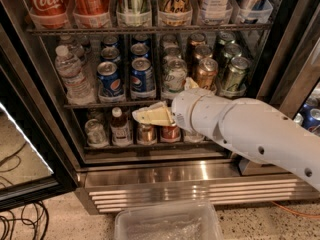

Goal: Pick 7up can from middle shelf of fridge

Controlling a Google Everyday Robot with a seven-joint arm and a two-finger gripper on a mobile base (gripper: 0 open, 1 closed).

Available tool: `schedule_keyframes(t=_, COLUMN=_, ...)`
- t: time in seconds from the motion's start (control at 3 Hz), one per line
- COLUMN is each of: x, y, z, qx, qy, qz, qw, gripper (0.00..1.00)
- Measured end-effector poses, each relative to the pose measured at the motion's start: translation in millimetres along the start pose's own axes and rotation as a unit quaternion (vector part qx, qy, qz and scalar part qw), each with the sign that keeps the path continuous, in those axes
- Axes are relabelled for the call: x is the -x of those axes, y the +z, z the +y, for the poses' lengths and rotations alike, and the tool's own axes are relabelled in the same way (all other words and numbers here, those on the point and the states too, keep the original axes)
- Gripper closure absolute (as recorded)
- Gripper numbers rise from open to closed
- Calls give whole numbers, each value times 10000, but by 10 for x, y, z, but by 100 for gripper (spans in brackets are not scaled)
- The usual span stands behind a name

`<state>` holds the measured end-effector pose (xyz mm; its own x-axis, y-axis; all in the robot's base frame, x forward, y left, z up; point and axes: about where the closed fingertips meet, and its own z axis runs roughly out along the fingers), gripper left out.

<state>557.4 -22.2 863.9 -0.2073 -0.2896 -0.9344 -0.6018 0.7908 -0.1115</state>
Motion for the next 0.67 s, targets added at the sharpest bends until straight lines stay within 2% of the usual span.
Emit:
schedule_keyframes(t=0.33, x=22, y=118, z=9, qx=-101, qy=63, qz=-221, qw=9997, gripper=0)
schedule_keyframes(t=0.67, x=44, y=179, z=-18, qx=-424, qy=156, qz=-523, qw=9976, gripper=0)
